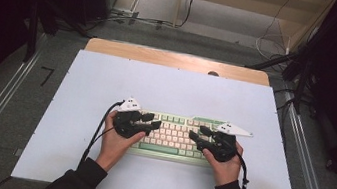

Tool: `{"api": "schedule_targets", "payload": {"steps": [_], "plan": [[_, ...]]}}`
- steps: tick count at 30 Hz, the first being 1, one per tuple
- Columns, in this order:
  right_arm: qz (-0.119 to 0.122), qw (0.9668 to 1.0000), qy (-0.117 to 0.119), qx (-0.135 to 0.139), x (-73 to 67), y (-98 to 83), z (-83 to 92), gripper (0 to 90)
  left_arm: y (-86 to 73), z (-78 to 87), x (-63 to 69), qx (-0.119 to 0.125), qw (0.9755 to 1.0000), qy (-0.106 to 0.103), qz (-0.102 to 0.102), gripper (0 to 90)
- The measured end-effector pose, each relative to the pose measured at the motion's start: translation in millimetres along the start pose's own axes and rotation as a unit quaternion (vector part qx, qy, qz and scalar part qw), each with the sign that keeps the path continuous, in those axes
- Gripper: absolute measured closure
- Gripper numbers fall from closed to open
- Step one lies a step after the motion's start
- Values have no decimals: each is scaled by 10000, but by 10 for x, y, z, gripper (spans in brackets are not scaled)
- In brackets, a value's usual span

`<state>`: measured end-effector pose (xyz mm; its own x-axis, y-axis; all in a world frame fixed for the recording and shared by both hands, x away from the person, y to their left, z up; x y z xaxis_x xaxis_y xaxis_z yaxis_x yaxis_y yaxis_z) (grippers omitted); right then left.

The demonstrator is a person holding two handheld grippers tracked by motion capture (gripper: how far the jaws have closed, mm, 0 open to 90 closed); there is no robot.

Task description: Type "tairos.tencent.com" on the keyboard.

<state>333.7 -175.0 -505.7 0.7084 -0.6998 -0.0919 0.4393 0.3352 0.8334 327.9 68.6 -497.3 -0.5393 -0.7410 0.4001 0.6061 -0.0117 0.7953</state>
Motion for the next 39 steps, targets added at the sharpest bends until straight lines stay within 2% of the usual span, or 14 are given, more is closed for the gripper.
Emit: {"api": "schedule_targets", "payload": {"steps": [4, 5, 13, 18, 23, 26, 33, 39], "plan": [[-4, 10000, 0, 0, 1, 0, 0, 459, 26, 56, -21, 236, 9996, -101, 124, 503], [-2, 10000, 0, 1, 0, 0, 0, 460, 30, 69, -24, 278, 9995, -117, 104, 501], [4, 10000, 9, -4, -6, 0, -4, 459, 26, 147, -76, 422, 9991, 88, 45, 399], [8, 10000, 16, -5, -9, 1, -3, 459, 13, 231, -101, 501, 9986, 146, 46, 390], [17, 10000, 14, 2, -7, 4, -4, 459, -14, 286, -139, 500, 9986, 165, 64, 369], [17, 10000, 10, -3, -9, 3, -2, 459, -37, 301, -159, 467, 9987, 198, 25, 389], [16, 10000, 17, -6, -9, 2, -7, 459, -85, 298, -181, 427, 9989, 206, 32, 409], [-21, 10000, 10, -9, -4, 3, -5, 459, -117, 274, -204, 344, 9990, 300, 5, 411]]}}
Point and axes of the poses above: each handheld gripper's, and its own axes: z roughly backward along the jaws, y roughly out of its top, x roughly to its right, the point moved 5 cm from there along -z, roughly forward along the jaws, and after that the axes turned 8 degrees about z, right-handed, at the moved point
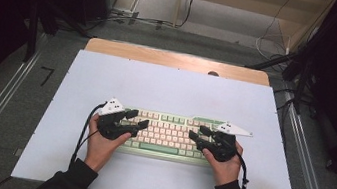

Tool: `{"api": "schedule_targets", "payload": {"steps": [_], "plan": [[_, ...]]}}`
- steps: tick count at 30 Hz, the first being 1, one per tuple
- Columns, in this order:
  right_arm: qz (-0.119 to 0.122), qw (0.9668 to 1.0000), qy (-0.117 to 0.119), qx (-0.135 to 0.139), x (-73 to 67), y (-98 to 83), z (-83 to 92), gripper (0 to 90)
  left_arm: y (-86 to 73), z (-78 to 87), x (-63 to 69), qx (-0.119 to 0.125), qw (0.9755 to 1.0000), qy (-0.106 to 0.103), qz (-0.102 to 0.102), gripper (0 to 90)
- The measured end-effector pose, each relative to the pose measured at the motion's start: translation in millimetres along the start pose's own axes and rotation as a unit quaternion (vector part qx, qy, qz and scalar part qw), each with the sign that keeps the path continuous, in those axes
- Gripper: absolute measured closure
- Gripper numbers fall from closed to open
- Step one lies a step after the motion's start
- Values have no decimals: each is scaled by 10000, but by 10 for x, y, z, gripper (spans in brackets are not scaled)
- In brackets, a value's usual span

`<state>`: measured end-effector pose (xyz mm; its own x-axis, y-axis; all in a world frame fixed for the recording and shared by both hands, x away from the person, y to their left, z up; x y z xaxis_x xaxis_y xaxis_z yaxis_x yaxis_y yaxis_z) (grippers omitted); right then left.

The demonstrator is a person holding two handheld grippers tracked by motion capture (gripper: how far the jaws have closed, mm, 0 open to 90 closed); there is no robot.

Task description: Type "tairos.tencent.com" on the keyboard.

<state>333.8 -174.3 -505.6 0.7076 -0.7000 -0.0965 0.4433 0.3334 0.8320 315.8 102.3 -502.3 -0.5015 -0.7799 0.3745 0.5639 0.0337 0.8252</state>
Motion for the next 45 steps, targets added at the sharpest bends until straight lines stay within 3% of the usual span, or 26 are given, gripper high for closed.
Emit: {"api": "schedule_targets", "payload": {"steps": [3, 6, 7, 11, 15, 24, 29, 32, 35, 37, 40, 45], "plan": [[11, 10000, 12, 11, -4, 1, 5, 459, -33, -24, 9, -148, 9999, -4, -37, 502], [11, 10000, 0, 11, -3, 3, 2, 459, -75, -55, 30, -366, 9992, 0, -183, 844], [9, 10000, -3, 8, -2, 1, -1, 459, -84, -72, 38, -421, 9989, -33, -201, 900], [21, 10000, 15, 11, -13, 1, -7, 459, -103, -151, 44, -546, 9981, 15, -281, 900], [6, 10000, 17, -8, -7, -2, -21, 460, -116, -209, 4, -634, 9972, 209, -334, 900], [-7, 10000, 38, -35, -16, -7, -22, 459, -133, -240, 24, -735, 9961, 264, -417, 900], [2, 10000, 34, -20, -13, -4, -27, 460, -152, -266, 20, -909, 9942, 351, -464, 900], [18, 10000, 42, -27, -19, -7, -31, 460, -112, -231, 46, -742, 9963, 230, -365, 900], [13, 10000, 45, 12, -16, 2, -21, 460, -27, -115, 86, -418, 9987, 1, -276, 781], [-6, 10000, 26, -6, -7, -1, -18, 460, 6, -38, 87, -226, 9994, -4, -260, 708], [22, 10000, 52, -9, -20, -2, -17, 460, 23, 64, 38, 36, 10000, 48, -61, 575], [38, 10000, 45, -8, -29, 3, -21, 463, -10, 168, -93, 199, 9992, 224, 253, 497]]}}
Point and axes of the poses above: each handheld gripper's, and its own axes: z roughly backward along the jaws, y roughly out of its top, x roughly to its right, the point moved 5 cm from there along -z, roughly forward along the jaws, and after that the axes turned 8 degrees about z, right-handed, at the moved point
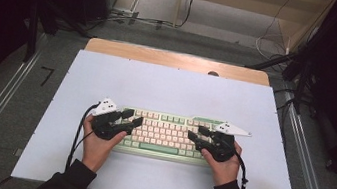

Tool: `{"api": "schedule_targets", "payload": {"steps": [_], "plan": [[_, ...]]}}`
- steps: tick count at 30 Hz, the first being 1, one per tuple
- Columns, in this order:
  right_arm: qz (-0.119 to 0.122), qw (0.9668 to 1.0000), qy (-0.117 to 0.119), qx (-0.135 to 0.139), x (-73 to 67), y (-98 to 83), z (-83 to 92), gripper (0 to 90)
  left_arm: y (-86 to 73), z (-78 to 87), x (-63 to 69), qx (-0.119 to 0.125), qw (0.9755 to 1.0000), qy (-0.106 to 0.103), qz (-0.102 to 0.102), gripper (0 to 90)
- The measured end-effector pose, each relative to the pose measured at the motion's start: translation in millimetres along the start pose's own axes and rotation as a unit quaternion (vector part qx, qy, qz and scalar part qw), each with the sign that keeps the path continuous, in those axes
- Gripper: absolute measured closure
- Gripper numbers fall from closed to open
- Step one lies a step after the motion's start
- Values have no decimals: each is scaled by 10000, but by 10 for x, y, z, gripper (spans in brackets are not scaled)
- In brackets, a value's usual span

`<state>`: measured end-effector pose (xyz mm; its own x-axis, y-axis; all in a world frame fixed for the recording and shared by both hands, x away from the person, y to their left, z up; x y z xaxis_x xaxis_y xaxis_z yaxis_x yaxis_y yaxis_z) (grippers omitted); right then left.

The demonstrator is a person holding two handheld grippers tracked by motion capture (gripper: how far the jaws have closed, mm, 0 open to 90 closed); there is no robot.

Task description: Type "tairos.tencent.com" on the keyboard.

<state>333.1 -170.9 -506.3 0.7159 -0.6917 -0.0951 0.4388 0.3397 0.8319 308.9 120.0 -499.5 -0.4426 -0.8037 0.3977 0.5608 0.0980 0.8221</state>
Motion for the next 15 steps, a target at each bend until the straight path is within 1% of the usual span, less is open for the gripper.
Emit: {"api": "schedule_targets", "payload": {"steps": [2, 4, 6, 9, 10, 13, 15], "plan": [[16, 10000, 9, 2, -13, 2, 2, 471, -32, 60, -34, 22, 10000, 26, 74, 484], [27, 10000, 46, 21, -34, 7, 6, 487, -63, 131, -69, 39, 9999, 51, 92, 483], [49, 10000, 79, 15, -60, 10, -2, 508, -96, 197, -113, 74, 9998, 77, 169, 475], [170, 9998, 123, -47, -111, 12, -32, 566, -139, 283, -166, 145, 9993, 17, 342, 461], [208, 9996, 178, -51, -142, 18, -43, 585, -145, 297, -172, 161, 9992, 4, 367, 452], [341, 9989, 311, -58, -209, 37, -67, 652, -149, 321, -180, 194, 9992, -7, 349, 451], [406, 9984, 392, -60, -240, 45, -78, 689, -146, 323, -182, 240, 9992, 46, 315, 453]]}}
Point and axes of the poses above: each handheld gripper's, and its own axes: z roughly backward along the jaws, y roughly out of its top, x roughly to its right, the point moved 5 cm from there along -z, roughly forward along the jaws, and after that the axes turned 8 degrees about z, right-handed, at the moved point
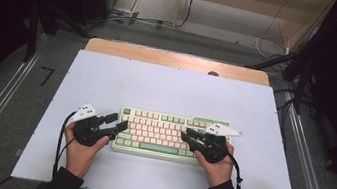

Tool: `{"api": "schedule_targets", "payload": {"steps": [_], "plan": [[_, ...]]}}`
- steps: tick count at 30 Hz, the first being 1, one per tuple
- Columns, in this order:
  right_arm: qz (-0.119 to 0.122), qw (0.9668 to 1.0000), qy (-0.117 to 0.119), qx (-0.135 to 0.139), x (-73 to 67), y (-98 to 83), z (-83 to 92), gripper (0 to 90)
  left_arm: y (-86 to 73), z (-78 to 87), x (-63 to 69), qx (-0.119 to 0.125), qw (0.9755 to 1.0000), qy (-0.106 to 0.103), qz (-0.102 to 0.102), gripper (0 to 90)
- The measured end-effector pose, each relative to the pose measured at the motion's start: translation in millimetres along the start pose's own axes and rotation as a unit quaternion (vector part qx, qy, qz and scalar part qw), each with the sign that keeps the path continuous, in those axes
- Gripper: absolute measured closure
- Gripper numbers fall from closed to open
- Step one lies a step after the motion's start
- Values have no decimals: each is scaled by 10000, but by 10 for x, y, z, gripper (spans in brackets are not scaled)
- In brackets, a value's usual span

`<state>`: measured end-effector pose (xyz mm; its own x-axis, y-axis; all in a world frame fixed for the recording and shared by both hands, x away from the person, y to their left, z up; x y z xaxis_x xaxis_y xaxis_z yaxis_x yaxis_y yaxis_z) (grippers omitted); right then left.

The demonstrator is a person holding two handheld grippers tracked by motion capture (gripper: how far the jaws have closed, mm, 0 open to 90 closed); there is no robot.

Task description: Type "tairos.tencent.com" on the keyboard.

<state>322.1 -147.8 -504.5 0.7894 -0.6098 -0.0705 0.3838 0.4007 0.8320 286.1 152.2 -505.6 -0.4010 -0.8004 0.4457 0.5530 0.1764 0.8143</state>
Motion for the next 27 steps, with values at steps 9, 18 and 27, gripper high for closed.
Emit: {"api": "schedule_targets", "payload": {"steps": [9, 18, 27], "plan": [[71, 9996, 262, 27, -92, 28, 8, 876, 10, -3, 26, -28, 9999, -124, 8, 466], [274, 9982, 513, -130, -193, 33, -106, 876, 44, 90, -26, 230, 9988, -315, 280, 259], [409, 9970, 570, -318, -321, -2, -217, 876, -38, 52, 17, 148, 9966, -560, 583, 133]]}}
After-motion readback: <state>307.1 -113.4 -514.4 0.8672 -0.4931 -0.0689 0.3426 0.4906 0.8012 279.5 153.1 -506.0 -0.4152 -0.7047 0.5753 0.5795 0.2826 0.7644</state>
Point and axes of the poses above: each handheld gripper's, and its own axes: z roughly backward along the jaws, y roughly out of its top, x roughly to its right, the point moved 5 cm from there along -z, roughly forward along the jaws, and after that the axes turned 8 degrees about z, right-handed, at the moved point
